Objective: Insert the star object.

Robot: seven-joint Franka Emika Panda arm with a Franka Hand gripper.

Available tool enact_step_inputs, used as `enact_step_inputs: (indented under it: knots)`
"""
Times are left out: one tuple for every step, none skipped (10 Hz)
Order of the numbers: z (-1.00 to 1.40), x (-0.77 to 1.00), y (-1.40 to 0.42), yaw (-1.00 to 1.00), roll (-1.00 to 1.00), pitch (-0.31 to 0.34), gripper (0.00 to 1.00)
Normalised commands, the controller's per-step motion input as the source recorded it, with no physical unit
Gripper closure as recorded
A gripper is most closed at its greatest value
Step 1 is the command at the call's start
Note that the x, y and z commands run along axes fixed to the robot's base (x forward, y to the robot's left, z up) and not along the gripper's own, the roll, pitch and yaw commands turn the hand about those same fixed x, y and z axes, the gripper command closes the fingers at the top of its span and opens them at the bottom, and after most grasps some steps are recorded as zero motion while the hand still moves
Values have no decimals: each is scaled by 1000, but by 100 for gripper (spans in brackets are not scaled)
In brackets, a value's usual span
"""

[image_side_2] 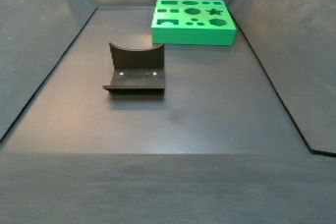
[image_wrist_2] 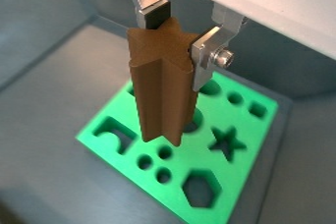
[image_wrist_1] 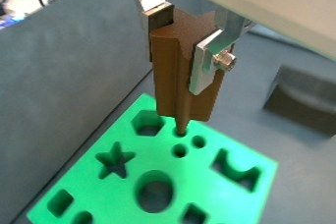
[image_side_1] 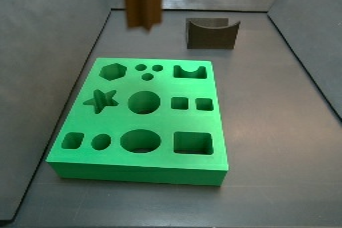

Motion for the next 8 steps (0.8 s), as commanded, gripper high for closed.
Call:
enact_step_inputs:
  knots:
    - [-746,-349,-526,-380,-154,-59,100]
    - [-486,-257,-686,-337,-103,-63,100]
    - [-291,-149,-631,-280,-54,-51,100]
    - [-206,-177,-526,-309,-39,-59,100]
    - [-57,-349,-383,-500,0,-23,100]
    - [-34,-411,-186,-591,0,-14,100]
    - [-186,-417,-74,-654,0,-34,100]
    - [-297,-480,0,-660,11,-43,100]
